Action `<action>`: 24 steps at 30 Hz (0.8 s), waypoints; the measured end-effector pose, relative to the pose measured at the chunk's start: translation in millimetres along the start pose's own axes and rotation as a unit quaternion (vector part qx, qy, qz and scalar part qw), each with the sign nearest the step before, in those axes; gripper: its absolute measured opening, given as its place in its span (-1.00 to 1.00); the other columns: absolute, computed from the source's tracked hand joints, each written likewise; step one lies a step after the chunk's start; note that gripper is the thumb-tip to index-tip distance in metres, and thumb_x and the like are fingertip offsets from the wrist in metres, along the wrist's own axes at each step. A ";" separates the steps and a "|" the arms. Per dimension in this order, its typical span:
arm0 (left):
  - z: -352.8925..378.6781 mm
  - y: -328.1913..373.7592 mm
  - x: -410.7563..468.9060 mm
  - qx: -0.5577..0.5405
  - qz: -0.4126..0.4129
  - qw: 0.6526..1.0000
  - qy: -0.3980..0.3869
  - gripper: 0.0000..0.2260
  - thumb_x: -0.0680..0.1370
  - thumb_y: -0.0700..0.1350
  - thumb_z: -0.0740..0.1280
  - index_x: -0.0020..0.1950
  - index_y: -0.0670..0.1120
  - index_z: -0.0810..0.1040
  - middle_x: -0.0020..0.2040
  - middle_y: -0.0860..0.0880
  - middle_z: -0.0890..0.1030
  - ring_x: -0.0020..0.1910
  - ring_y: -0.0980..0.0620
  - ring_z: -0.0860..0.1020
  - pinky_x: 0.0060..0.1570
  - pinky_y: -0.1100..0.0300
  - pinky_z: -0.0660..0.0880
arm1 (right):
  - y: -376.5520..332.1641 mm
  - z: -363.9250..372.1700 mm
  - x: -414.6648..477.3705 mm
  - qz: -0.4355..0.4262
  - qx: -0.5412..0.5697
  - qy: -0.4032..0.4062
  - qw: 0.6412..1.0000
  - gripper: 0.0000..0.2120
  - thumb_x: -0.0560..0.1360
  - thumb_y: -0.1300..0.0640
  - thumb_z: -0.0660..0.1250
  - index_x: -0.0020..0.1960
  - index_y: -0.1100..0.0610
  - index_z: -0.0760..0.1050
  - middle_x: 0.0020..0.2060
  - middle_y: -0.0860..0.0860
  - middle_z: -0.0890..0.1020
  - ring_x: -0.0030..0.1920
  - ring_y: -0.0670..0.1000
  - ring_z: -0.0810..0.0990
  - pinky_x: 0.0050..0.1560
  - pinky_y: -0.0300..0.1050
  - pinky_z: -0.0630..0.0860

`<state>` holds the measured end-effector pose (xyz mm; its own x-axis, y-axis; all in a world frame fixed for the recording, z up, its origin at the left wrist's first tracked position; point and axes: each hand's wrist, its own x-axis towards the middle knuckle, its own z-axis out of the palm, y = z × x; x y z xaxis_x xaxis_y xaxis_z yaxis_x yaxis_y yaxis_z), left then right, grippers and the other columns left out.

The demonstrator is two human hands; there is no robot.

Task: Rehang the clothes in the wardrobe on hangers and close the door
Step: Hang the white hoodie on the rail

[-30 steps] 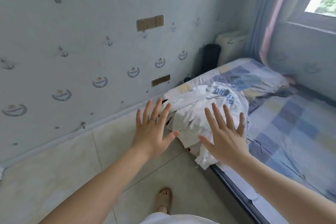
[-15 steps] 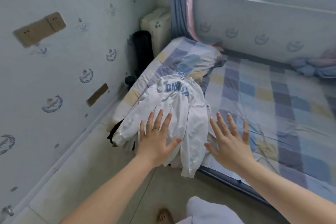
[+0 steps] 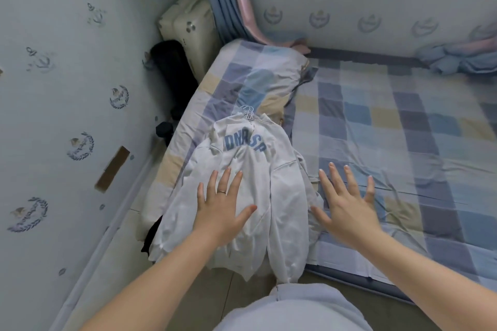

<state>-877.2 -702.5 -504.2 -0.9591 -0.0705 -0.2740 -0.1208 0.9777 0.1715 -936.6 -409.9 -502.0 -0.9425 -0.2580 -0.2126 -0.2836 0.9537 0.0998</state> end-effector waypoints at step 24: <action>132.1 -172.0 395.9 -0.021 0.018 0.992 -0.127 -0.31 0.56 0.37 -0.03 0.61 0.15 -0.13 0.64 0.05 -0.14 0.59 -0.04 -0.23 0.52 -0.16 -0.20 | -119.4 128.5 324.5 0.128 0.086 -0.163 0.974 -0.27 0.52 -0.38 -0.16 0.56 -0.14 -0.36 0.58 -0.12 -0.27 0.57 0.06 -0.27 0.47 0.33 -0.22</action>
<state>-1202.3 -872.4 -767.1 -0.8684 0.0221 -0.4955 -0.1032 0.9691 0.2241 -1185.8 -587.7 -707.8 -0.8639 0.0281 -0.5029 0.0137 0.9994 0.0322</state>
